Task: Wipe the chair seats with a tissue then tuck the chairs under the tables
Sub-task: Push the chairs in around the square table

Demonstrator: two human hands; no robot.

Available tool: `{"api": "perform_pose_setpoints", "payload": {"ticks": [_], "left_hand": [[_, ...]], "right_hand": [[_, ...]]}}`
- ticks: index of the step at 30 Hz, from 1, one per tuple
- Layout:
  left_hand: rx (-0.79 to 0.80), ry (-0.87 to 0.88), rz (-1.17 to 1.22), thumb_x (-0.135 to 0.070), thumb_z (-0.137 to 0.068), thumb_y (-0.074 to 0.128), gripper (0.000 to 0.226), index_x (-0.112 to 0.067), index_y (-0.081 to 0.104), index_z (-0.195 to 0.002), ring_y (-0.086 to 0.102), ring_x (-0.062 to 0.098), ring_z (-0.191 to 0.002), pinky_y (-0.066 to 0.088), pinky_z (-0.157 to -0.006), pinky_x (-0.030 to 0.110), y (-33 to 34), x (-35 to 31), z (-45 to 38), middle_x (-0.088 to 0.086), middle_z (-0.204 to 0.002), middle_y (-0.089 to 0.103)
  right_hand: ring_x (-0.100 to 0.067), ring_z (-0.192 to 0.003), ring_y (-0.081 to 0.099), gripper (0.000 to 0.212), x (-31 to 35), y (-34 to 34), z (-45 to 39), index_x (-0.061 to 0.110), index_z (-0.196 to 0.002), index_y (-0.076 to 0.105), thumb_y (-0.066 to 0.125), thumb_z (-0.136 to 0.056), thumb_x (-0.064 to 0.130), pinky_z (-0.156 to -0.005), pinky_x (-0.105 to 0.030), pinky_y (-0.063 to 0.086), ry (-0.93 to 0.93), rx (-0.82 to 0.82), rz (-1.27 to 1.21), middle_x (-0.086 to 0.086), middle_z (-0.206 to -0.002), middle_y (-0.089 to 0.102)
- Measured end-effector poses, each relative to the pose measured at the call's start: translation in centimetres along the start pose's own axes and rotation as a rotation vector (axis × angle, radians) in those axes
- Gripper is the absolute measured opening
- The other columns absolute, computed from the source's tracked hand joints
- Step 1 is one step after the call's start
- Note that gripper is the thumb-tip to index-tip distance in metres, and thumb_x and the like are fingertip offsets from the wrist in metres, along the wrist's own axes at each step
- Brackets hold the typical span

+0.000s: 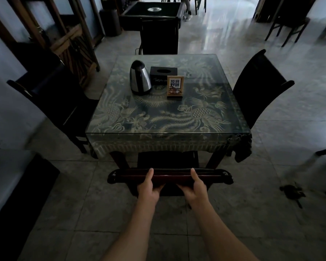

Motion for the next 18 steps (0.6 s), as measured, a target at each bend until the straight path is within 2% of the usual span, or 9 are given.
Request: {"api": "perform_pose_setpoints", "payload": {"ticks": [4, 9, 12, 15, 18], "left_hand": [[0.037, -0.009, -0.017, -0.021, -0.080, 0.080, 0.063, -0.014, 0.050, -0.134, 0.062, 0.039, -0.106, 0.058, -0.074, 0.054, 0.1, -0.4, 0.5, 0.018, -0.122, 0.062], [0.061, -0.006, -0.017, -0.018, -0.082, 0.077, 0.057, -0.013, 0.051, -0.133, 0.060, 0.038, -0.110, 0.056, -0.083, 0.056, -0.7, -1.2, 0.7, 0.018, -0.127, 0.060], [0.042, 0.036, -0.095, -0.014, -0.084, 0.076, 0.055, -0.013, 0.049, -0.131, 0.063, 0.036, -0.104, 0.059, -0.078, 0.051, -2.2, -2.2, 0.6, 0.016, -0.121, 0.062], [-0.015, 0.066, -0.336, -0.022, -0.089, 0.071, 0.042, -0.014, 0.049, -0.123, 0.066, 0.035, -0.096, 0.060, -0.071, 0.045, -3.4, -3.0, 1.3, 0.015, -0.114, 0.062], [-0.063, 0.198, -0.692, -0.027, -0.090, 0.066, 0.024, -0.007, 0.060, -0.100, 0.066, 0.026, -0.076, 0.055, -0.059, 0.033, -3.9, -4.8, 2.9, 0.015, -0.096, 0.068]], "right_hand": [[-0.044, -0.112, 0.059, 0.054, 0.1, -0.2, 0.0, 0.004, -0.135, 0.045, 0.069, -0.089, 0.020, -0.066, -0.057, 0.056, 0.019, -0.001, 0.029, -0.025, -0.128, 0.058], [-0.040, -0.106, 0.064, 0.052, -0.1, -0.9, 0.5, 0.008, -0.130, 0.050, 0.071, -0.087, 0.030, -0.075, -0.054, 0.053, 0.037, 0.002, 0.218, -0.019, -0.123, 0.065], [-0.037, -0.099, 0.068, 0.048, -0.3, -2.2, 0.8, 0.010, -0.123, 0.050, 0.072, -0.087, 0.033, -0.076, -0.051, 0.055, 0.002, -0.033, 0.383, -0.015, -0.115, 0.068], [-0.034, -0.094, 0.070, 0.037, -0.7, -2.3, 1.3, 0.007, -0.115, 0.059, 0.068, -0.089, 0.032, -0.079, -0.047, 0.056, -0.032, -0.032, 0.533, -0.014, -0.105, 0.071], [-0.030, -0.089, 0.071, 0.026, -0.5, -1.7, 2.9, 0.007, -0.104, 0.067, 0.062, -0.093, 0.030, -0.073, -0.040, 0.055, -0.098, -0.024, 0.701, -0.014, -0.099, 0.073]]}}
Point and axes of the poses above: each hand's wrist, its own z-axis away from the middle knuckle, its own y-axis out of the palm, x = y × z, the point moved 9 cm from there along -z, towards the middle knuckle
